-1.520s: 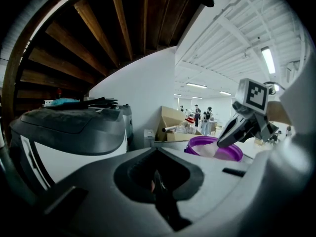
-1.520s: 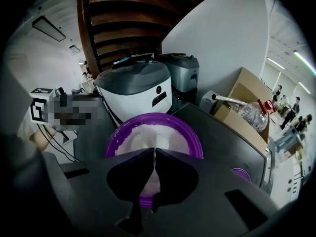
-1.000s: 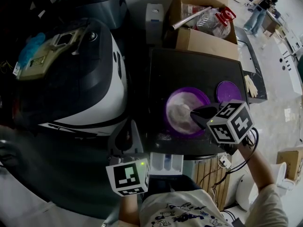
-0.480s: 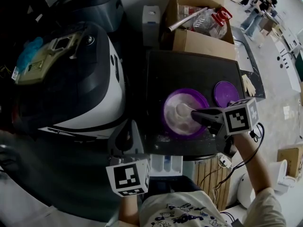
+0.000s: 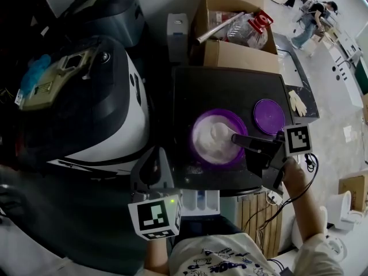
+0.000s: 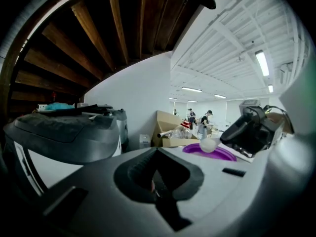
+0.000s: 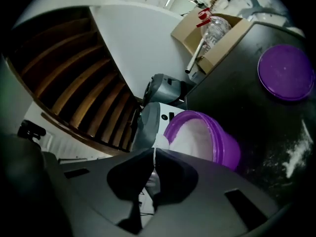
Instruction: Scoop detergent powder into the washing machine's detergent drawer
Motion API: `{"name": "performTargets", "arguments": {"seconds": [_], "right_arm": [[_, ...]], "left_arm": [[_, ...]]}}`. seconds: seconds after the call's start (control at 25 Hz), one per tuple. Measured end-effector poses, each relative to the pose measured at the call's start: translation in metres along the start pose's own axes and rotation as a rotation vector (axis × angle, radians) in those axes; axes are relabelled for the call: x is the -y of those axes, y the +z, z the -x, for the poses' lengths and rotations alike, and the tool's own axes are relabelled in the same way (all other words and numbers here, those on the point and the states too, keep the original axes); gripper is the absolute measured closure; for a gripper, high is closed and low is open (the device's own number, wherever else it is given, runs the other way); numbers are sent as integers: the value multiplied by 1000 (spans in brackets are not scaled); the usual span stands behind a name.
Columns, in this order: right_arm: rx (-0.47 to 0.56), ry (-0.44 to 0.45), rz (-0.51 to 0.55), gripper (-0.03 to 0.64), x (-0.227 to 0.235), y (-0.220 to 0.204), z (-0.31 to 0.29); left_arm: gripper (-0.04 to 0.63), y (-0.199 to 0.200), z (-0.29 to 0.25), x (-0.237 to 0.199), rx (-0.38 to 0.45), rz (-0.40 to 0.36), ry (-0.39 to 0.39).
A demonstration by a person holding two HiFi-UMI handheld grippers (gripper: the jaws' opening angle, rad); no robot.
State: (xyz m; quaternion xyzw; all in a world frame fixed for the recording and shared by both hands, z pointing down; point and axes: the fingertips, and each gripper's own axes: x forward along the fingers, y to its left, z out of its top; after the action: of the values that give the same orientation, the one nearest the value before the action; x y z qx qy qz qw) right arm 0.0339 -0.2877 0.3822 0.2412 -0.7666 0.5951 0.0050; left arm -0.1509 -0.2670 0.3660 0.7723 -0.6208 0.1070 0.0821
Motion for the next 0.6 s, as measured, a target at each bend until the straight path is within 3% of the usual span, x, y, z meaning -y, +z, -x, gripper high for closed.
{"name": "performTargets", "arguments": {"seconds": [0.16, 0.6], "right_arm": [[41, 99, -53, 595, -18, -3, 13], [51, 204, 21, 595, -62, -30, 52]], "left_arm": [[594, 7, 8, 11, 17, -2, 3], [594, 19, 50, 35, 66, -13, 52]]}}
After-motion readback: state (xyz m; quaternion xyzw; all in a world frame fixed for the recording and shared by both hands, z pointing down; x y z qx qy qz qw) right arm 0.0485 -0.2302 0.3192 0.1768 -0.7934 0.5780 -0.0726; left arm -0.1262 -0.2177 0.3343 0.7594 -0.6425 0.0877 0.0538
